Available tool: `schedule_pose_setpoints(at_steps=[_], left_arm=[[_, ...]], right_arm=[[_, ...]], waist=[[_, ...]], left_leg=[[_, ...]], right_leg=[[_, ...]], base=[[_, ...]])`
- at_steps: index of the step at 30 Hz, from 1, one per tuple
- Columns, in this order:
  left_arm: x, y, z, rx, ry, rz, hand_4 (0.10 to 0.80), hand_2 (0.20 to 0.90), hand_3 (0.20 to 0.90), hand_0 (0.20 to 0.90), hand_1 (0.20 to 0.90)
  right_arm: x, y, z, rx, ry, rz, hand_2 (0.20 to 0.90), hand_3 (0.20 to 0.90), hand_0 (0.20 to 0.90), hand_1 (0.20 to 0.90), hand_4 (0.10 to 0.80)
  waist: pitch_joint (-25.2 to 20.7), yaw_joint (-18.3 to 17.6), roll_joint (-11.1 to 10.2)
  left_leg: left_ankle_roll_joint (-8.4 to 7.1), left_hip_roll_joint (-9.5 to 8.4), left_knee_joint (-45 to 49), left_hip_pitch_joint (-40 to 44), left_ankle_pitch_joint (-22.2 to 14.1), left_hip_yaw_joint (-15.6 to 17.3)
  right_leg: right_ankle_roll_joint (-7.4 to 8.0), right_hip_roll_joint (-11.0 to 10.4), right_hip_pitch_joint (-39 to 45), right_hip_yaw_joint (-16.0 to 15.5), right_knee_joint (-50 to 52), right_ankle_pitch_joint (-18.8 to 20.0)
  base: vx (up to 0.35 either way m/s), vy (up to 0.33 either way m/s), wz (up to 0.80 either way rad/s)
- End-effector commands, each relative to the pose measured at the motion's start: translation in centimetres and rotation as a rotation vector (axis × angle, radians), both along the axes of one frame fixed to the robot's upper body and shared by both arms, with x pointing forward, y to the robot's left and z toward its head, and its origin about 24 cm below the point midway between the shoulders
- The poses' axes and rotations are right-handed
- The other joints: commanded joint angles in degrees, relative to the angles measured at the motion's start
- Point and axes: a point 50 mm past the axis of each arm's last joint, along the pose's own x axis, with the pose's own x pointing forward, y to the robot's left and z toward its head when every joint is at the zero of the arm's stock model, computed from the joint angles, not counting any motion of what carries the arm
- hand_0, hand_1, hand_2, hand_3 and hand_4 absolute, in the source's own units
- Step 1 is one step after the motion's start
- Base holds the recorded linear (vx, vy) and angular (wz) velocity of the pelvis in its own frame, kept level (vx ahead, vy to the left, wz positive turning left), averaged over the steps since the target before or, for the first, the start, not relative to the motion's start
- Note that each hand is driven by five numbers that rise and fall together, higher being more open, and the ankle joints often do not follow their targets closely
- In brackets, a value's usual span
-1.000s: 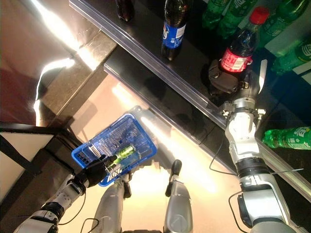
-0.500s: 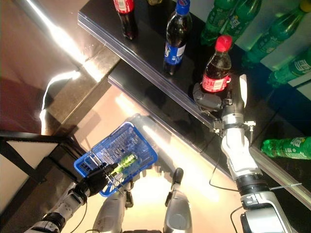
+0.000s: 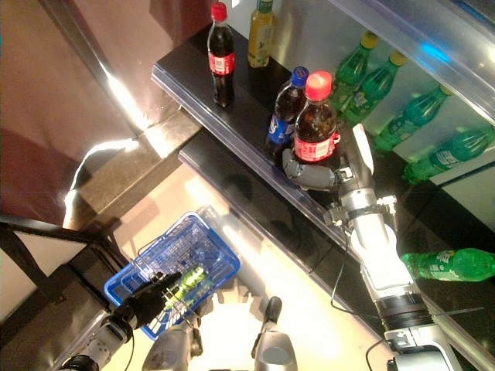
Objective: Pick up the drink and place into the basket.
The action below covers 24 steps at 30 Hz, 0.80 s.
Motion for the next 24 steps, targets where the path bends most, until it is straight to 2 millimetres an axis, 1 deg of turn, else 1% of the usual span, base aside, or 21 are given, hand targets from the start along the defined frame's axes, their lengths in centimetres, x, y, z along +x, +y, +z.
schedule_pose_setpoints(at_steps=[1,2,8,13,16,19,20,24], left_arm=[[-1.5,-0.9,-0.3,-0.077,-0.066,-0.057,0.1,0.3,0.2,0.3,0.3],[-1.1,-1.2,0.0,-0.089,-0.102,-0.065,0.1,0.3,0.2,0.3,0.3],[-0.3,-1.9,1.1,-0.128,-0.239,-0.086,0.1,0.3,0.2,0.3,0.3],[1.1,-3.0,2.9,-0.152,-0.375,-0.123,0.1,0.3,0.2,0.3,0.3],[2.7,-4.1,4.8,-0.148,-0.477,-0.153,0.1,0.3,0.2,0.3,0.3],[3.7,-4.8,6.3,-0.166,-0.546,-0.164,0.1,0.3,0.2,0.3,0.3],[4.2,-5.3,7.3,-0.172,-0.583,-0.177,0.1,0.3,0.2,0.3,0.3],[5.3,-6.5,10.0,-0.187,-0.681,-0.204,0.1,0.3,0.2,0.3,0.3]], right_arm=[[-1.4,0.3,3.8,0.082,-0.226,0.075,0.3,0.2,0.3,0.3,0.1],[-1.5,0.6,3.5,0.083,-0.217,0.085,0.3,0.2,0.3,0.3,0.1],[-1.9,1.2,2.7,0.083,-0.178,0.132,0.3,0.2,0.3,0.3,0.1],[-2.0,2.0,2.1,0.089,-0.151,0.184,0.3,0.2,0.3,0.3,0.1],[-1.8,3.1,2.0,0.095,-0.138,0.229,0.3,0.2,0.3,0.3,0.1],[-1.7,3.7,1.9,0.102,-0.127,0.256,0.3,0.2,0.3,0.3,0.1],[-1.7,4.1,1.6,0.106,-0.119,0.267,0.3,0.2,0.3,0.3,0.1],[-1.7,5.0,1.1,0.11,-0.095,0.301,0.3,0.2,0.3,0.3,0.1]], waist=[[-17.8,1.0,0.9],[-18.4,1.4,0.9],[-19.3,2.6,0.8],[-19.4,3.8,0.6],[-19.3,4.8,0.4],[-19.3,5.5,0.2],[-19.2,6.0,0.1],[-19.0,7.0,0.0]], left_leg=[[-1.07,-0.72,-0.2,2.1,-4.1,3.0],[-0.87,-0.98,-0.2,2.4,-4.3,2.5],[-0.37,-1.57,-0.2,3.1,-4.7,0.9],[0.14,-1.99,-0.2,3.5,-5.0,-0.2],[0.51,-2.33,-0.2,3.6,-5.2,-0.9],[0.77,-2.52,-0.2,3.7,-5.4,-1.4],[0.87,-2.54,-0.2,3.7,-5.3,-1.7],[1.06,-2.52,-0.2,3.5,-5.1,-2.5]], right_leg=[[0.41,1.5,-1.7,-0.6,0.9,-0.6],[0.34,1.4,-1.0,-1.1,0.6,-0.6],[0.15,1.5,0.6,-1.9,0.3,-0.9],[0.05,1.6,1.4,-2.3,0.1,-1.1],[0.01,1.6,1.8,-2.7,0.0,-1.2],[0.05,1.6,2.3,-3.1,0.0,-1.4],[0.05,1.7,2.4,-3.3,0.1,-1.5],[0.08,1.7,2.9,-4.3,0.3,-1.9]], base=[[0.002,0.004,0.08],[0.016,0.0,0.08],[0.008,0.003,0.17],[0.008,0.005,0.12],[0.002,-0.002,0.07],[0.008,-0.01,0.14],[0.007,-0.014,0.03],[0.003,-0.015,0.11]])
